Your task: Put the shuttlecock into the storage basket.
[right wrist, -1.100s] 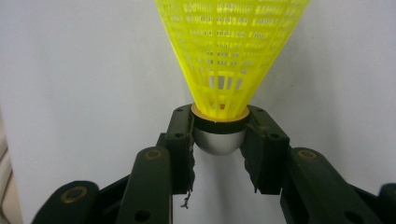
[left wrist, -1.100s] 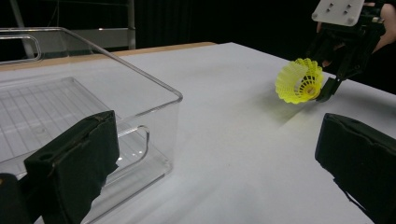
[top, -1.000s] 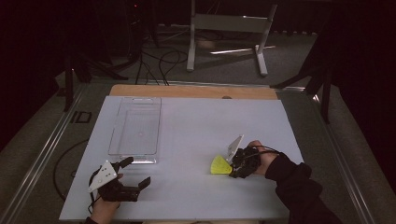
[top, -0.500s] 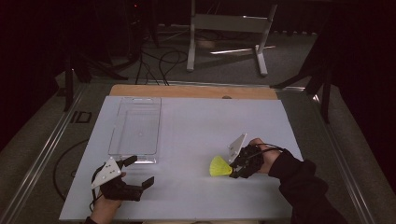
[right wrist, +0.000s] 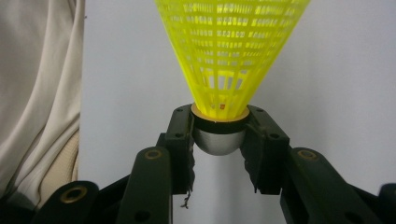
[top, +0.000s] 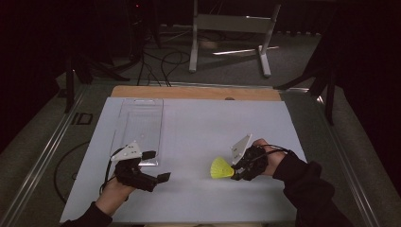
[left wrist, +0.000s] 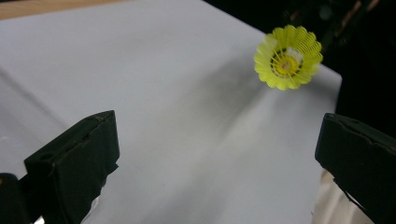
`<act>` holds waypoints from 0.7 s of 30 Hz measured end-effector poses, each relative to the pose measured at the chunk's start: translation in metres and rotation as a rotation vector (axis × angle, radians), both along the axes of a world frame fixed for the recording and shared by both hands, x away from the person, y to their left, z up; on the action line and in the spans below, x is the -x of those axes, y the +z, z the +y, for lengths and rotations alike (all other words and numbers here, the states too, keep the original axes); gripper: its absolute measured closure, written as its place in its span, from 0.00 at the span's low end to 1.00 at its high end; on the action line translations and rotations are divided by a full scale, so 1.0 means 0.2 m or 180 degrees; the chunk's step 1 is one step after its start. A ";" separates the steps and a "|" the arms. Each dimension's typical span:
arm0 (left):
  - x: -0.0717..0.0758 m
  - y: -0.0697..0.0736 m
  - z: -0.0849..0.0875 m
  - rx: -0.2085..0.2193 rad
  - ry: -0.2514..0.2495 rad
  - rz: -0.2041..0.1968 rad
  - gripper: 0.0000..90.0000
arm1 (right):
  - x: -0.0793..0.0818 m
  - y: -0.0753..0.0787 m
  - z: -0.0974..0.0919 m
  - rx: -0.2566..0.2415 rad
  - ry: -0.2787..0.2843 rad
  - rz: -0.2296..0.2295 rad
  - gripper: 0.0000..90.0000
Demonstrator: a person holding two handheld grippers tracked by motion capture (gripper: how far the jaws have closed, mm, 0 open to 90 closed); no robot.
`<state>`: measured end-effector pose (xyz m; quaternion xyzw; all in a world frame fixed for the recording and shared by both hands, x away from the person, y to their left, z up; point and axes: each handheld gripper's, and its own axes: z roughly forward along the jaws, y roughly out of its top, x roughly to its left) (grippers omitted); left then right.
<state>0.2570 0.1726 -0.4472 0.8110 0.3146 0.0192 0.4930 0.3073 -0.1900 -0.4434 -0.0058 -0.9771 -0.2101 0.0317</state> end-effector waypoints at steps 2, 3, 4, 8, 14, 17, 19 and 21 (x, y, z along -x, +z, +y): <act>-0.02 0.02 -0.03 -0.0066 -0.0117 0.0024 0.01 | 0.01 0.00 0.00 0.0003 0.0001 0.0019 0.73; -0.03 0.03 -0.05 -0.0076 -0.0213 0.0048 0.01 | 0.01 0.00 0.00 -0.0020 0.0025 0.0009 0.73; -0.05 0.04 -0.06 -0.0085 -0.0296 0.0082 0.01 | 0.01 0.00 0.00 -0.0031 0.0033 0.0004 0.73; -0.10 0.07 -0.12 -0.0124 -0.0455 0.0231 0.01 | 0.02 0.00 0.00 -0.0035 0.0057 0.0024 0.73; -0.16 0.11 -0.22 -0.0317 -0.0624 0.0221 0.01 | 0.03 0.01 0.01 -0.0027 0.0090 0.0039 0.73; -0.20 0.11 -0.25 -0.0274 -0.0738 0.0256 0.01 | 0.03 0.01 0.02 -0.0038 0.0123 0.0031 0.73; -0.21 0.12 -0.28 -0.0279 -0.0837 0.0247 0.01 | 0.03 0.02 0.02 -0.0047 0.0142 0.0027 0.73; -0.23 0.12 -0.30 -0.0308 -0.0909 0.0243 0.01 | 0.03 0.02 0.02 -0.0038 0.0148 0.0030 0.73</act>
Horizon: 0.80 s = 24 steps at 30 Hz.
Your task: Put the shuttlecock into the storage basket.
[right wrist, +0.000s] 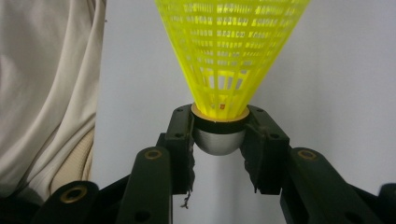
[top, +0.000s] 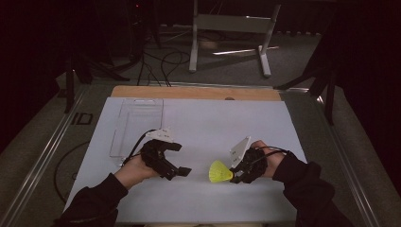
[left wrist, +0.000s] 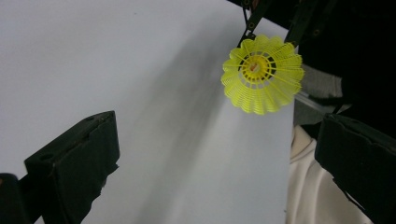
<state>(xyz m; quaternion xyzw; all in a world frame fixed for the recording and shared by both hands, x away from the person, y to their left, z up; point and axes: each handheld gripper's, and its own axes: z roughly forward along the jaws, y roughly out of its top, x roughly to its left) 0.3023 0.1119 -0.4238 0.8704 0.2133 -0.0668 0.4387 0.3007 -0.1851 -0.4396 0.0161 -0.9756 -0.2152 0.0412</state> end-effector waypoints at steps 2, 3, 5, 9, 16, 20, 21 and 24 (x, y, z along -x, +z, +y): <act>-0.01 0.00 -0.03 -0.0022 -0.0080 -0.0007 0.01 | 0.00 0.00 0.00 0.0013 0.0019 -0.0008 0.73; -0.01 0.00 -0.04 -0.0035 -0.0112 0.0001 0.01 | 0.00 0.00 0.01 0.0007 0.0033 -0.0016 0.73; -0.02 0.00 -0.07 -0.0071 -0.0164 0.0017 0.01 | 0.00 0.00 0.01 -0.0004 0.0027 -0.0004 0.73; -0.05 -0.01 -0.13 -0.0119 -0.0254 0.0119 0.06 | 0.00 0.00 0.02 0.0015 0.0071 -0.0009 0.73; -0.09 -0.07 -0.22 -0.0245 -0.0215 0.0320 0.17 | 0.01 0.00 0.05 0.0014 0.0131 -0.0020 0.73; -0.09 -0.09 -0.26 -0.0334 -0.0268 0.0383 0.23 | 0.01 0.00 0.06 0.0039 0.0150 -0.0009 0.73; -0.09 -0.09 -0.27 -0.0350 -0.0275 0.0408 0.26 | 0.01 0.00 0.06 0.0046 0.0149 -0.0011 0.73; -0.08 -0.09 -0.30 -0.0387 -0.0324 0.0458 0.36 | 0.02 0.00 0.07 0.0035 0.0185 -0.0032 0.73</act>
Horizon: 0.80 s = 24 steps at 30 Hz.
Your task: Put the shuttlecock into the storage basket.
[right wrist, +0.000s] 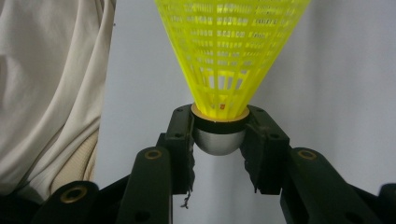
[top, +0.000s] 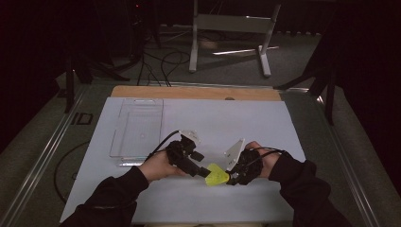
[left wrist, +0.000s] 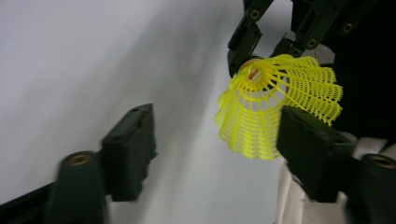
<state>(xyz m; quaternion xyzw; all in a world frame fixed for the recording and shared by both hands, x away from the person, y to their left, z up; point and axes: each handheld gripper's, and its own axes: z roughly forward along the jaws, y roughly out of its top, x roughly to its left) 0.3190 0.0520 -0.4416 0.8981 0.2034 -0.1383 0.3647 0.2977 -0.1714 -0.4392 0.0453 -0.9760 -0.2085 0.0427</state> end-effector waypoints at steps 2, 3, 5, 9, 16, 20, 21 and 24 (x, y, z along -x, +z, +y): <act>-0.01 0.00 -0.01 -0.0049 -0.0006 0.0065 0.42 | 0.00 0.00 0.00 -0.0003 0.0026 -0.0004 0.73; -0.01 0.00 -0.02 -0.0071 -0.0010 0.0079 0.48 | 0.00 0.00 0.01 -0.0009 0.0026 -0.0002 0.73; -0.01 0.00 -0.03 -0.0091 -0.0025 0.0088 0.54 | 0.00 0.00 0.01 -0.0008 0.0024 -0.0002 0.72; -0.02 0.00 -0.06 -0.0206 -0.0113 0.0189 0.60 | 0.01 0.00 0.01 -0.0014 0.0049 0.0007 0.73; -0.02 0.01 -0.12 -0.0247 -0.0291 0.0230 0.72 | 0.01 0.00 0.02 -0.0017 0.0083 0.0009 0.72; -0.02 0.01 -0.14 -0.0347 -0.0421 0.0215 0.84 | 0.02 0.00 0.02 0.0005 0.0077 -0.0001 0.72; -0.02 0.01 -0.15 -0.0357 -0.0437 0.0223 0.85 | 0.02 0.00 0.02 0.0002 0.0098 0.0001 0.72; -0.03 0.00 -0.16 -0.0373 -0.0483 0.0255 0.90 | 0.02 -0.01 0.02 0.0025 0.0122 0.0004 0.72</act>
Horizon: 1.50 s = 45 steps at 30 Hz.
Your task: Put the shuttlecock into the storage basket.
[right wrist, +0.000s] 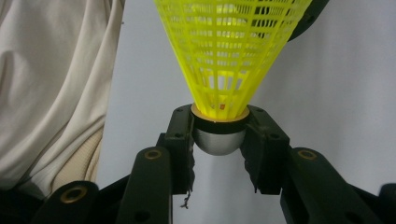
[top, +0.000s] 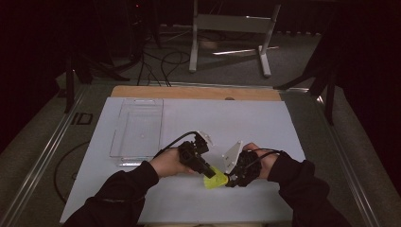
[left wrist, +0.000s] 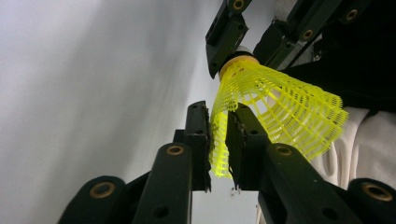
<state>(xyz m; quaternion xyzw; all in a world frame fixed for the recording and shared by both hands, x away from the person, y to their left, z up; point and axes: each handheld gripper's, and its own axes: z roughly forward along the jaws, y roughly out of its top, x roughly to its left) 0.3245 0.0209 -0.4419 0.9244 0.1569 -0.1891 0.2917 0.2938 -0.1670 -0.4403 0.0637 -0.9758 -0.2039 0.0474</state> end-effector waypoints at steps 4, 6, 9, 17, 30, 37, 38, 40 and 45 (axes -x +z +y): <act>0.00 -0.01 0.00 -0.0005 -0.0036 0.0044 0.98 | 0.00 -0.01 0.00 -0.0001 0.0005 0.0028 0.72; 0.00 -0.01 0.00 -0.0016 -0.0072 0.0054 0.99 | 0.00 -0.01 0.00 -0.0007 0.0017 0.0045 0.72; 0.00 -0.01 -0.01 -0.0045 -0.0103 0.0080 1.00 | 0.00 -0.01 0.01 0.0006 0.0027 0.0057 0.72; 0.00 0.02 -0.01 -0.0085 -0.0177 0.0054 1.00 | 0.02 -0.01 0.02 0.0009 0.0015 0.0004 0.71; -0.01 0.10 0.04 -0.0147 -0.0127 -0.0246 1.00 | 0.03 -0.02 -0.02 0.0162 -0.0562 -0.0387 0.32; -0.02 0.15 0.10 -0.0193 0.0061 -0.0429 1.00 | 0.03 -0.02 -0.06 0.0176 -0.0786 -0.0477 0.18; -0.02 0.15 0.11 -0.0197 0.0082 -0.0466 1.00 | 0.02 -0.02 -0.06 0.0172 -0.0817 -0.0458 0.16; -0.03 0.17 0.13 -0.0206 0.0137 -0.0512 1.00 | 0.02 -0.03 -0.07 0.0149 -0.0845 -0.0453 0.14; -0.04 0.21 0.20 -0.0208 0.0338 -0.0649 1.00 | 0.02 -0.04 -0.12 0.0038 -0.0961 -0.0353 0.12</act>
